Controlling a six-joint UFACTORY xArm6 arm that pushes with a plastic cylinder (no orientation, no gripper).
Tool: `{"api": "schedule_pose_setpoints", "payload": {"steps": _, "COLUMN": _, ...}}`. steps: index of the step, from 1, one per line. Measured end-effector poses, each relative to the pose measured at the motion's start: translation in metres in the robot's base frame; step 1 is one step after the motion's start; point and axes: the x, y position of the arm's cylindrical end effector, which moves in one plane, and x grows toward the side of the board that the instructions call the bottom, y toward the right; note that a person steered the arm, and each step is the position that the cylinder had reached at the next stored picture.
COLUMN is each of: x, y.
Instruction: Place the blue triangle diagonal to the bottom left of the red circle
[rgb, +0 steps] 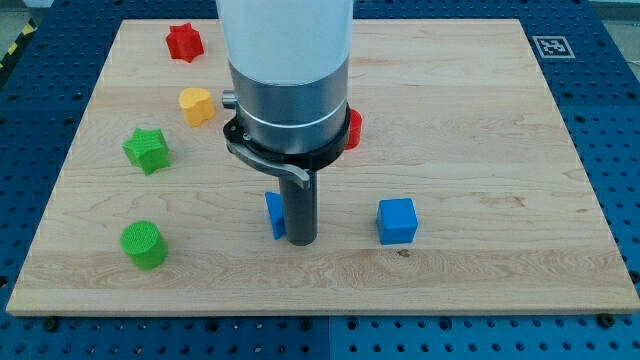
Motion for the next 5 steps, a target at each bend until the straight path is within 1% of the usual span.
{"api": "schedule_pose_setpoints", "payload": {"steps": 2, "x": 0.008, "y": -0.006}}
{"api": "schedule_pose_setpoints", "payload": {"steps": 3, "x": 0.012, "y": -0.030}}
{"api": "schedule_pose_setpoints", "payload": {"steps": 4, "x": -0.014, "y": -0.056}}
{"api": "schedule_pose_setpoints", "payload": {"steps": 5, "x": -0.028, "y": -0.070}}
